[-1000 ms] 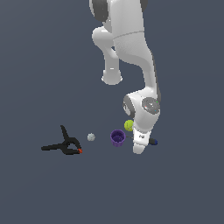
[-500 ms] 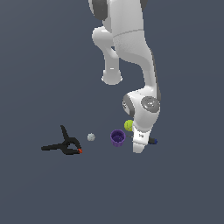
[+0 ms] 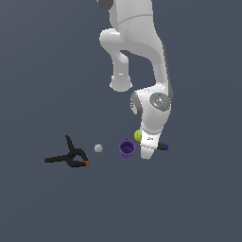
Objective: Pick up a designated object from a clutter of objects.
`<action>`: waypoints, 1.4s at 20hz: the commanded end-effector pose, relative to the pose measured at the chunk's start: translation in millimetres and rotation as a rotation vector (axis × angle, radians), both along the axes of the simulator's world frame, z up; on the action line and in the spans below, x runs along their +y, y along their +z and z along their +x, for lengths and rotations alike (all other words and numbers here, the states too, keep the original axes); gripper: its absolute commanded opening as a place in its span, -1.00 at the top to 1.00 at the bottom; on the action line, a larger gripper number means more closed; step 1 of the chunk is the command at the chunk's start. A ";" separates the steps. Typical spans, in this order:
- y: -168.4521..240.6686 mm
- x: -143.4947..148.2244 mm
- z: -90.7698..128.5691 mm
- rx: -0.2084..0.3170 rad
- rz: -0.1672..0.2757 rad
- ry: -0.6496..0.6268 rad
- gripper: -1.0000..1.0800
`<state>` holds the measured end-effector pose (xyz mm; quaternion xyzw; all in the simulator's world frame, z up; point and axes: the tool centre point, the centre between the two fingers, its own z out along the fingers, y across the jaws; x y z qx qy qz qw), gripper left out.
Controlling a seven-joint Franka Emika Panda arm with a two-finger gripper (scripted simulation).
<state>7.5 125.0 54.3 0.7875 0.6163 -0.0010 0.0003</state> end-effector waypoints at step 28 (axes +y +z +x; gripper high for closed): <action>239.2 -92.6 -85.5 -0.002 0.006 0.002 1.00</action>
